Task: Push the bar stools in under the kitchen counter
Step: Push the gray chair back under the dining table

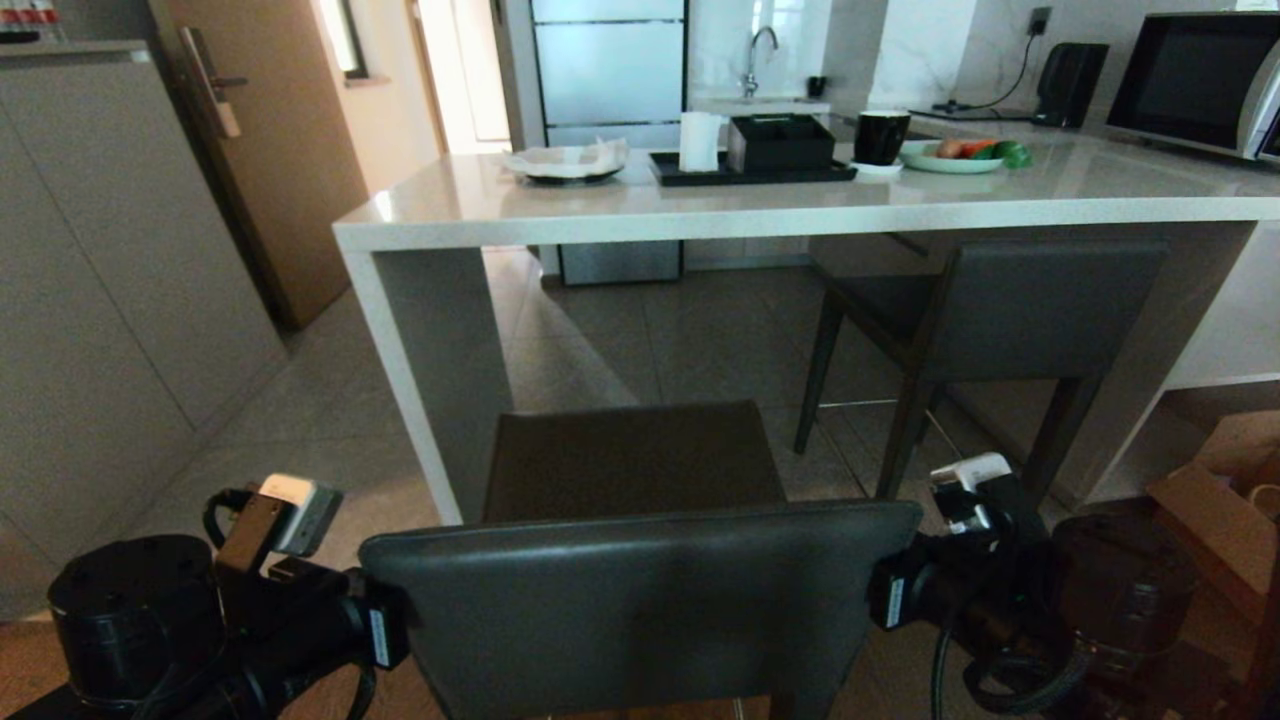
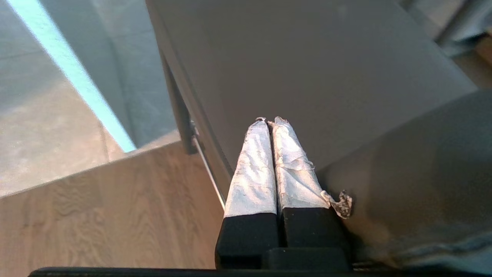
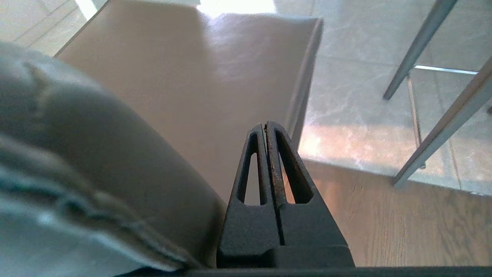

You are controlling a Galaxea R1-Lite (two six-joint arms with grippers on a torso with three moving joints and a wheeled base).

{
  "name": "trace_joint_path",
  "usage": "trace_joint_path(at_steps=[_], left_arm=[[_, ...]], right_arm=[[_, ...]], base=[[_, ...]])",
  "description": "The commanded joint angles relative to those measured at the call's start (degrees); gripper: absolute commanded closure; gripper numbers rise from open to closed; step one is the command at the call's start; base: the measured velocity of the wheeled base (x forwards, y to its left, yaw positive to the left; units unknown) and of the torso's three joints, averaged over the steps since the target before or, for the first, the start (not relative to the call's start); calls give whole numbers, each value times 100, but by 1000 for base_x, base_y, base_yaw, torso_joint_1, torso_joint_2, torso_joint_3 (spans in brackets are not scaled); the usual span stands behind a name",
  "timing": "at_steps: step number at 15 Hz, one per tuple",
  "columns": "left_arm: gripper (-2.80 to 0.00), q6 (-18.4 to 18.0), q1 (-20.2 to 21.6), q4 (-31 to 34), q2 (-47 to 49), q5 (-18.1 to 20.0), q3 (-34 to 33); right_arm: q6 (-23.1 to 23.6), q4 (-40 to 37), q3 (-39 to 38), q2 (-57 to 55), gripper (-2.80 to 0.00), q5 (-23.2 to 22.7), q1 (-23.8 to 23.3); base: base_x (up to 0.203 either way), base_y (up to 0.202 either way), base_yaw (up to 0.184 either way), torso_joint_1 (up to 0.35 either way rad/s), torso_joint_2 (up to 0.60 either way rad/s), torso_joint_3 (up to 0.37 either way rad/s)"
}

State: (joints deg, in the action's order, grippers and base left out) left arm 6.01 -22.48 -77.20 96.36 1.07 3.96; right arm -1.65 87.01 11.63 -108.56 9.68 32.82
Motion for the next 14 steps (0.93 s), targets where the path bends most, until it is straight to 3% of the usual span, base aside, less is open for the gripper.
trace_joint_path(at_steps=[1, 5, 11, 14], left_arm=[[0, 6, -63, -32, 269, -125, 148], [0, 14, -93, -40, 462, -194, 458], [0, 20, -146, -40, 627, -359, 581], [0, 22, -86, -40, 985, -838, 1147]], right_arm=[[18, 65, 504, -292, 0, 69, 39], [286, 65, 1127, -674, 0, 87, 40], [296, -194, 1610, -723, 0, 118, -4], [288, -162, 1353, -579, 0, 133, 3]], base=[[0, 0, 0, 0, 0, 0], [0, 0, 0, 0, 0, 0], [0, 0, 0, 0, 0, 0], [0, 0, 0, 0, 0, 0]])
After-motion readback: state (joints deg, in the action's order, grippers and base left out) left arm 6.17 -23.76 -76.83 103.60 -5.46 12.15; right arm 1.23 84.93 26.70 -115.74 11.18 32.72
